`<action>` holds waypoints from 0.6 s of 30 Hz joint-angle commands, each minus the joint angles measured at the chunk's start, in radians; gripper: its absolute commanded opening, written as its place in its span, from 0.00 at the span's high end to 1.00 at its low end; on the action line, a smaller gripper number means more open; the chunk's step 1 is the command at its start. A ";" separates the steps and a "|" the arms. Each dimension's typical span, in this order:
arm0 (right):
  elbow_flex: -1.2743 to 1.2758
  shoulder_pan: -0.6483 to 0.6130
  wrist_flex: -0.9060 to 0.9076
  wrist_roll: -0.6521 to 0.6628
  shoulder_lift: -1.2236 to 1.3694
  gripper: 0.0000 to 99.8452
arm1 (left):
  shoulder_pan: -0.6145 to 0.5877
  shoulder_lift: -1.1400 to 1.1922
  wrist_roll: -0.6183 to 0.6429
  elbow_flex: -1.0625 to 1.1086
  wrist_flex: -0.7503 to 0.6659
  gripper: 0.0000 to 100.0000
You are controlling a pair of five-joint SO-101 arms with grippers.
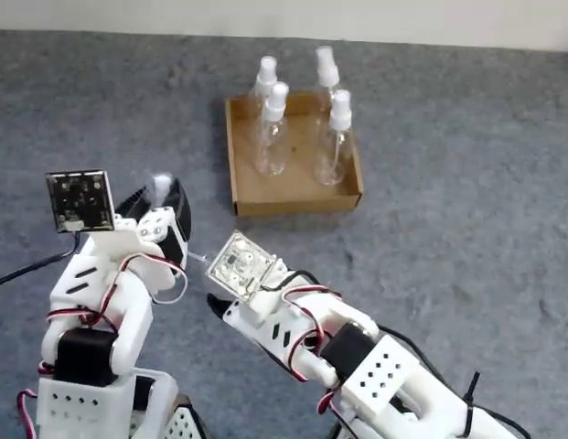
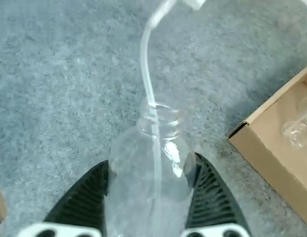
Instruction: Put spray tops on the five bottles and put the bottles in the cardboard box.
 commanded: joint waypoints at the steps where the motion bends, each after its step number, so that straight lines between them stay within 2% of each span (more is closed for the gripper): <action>1: -0.022 0.002 -0.027 -0.012 -0.018 1.00 | 0.027 0.004 -0.012 -0.001 0.028 1.00; 7: -0.022 0.002 -0.030 -0.014 -0.018 1.00 | 0.116 0.002 -0.011 -0.012 0.060 1.00; 11: -0.018 0.004 -0.094 -0.014 -0.018 1.00 | 0.166 0.002 -0.014 -0.041 0.063 1.00; 18: -0.008 0.005 -0.097 -0.014 -0.019 1.00 | 0.171 0.004 -0.015 0.013 0.060 1.00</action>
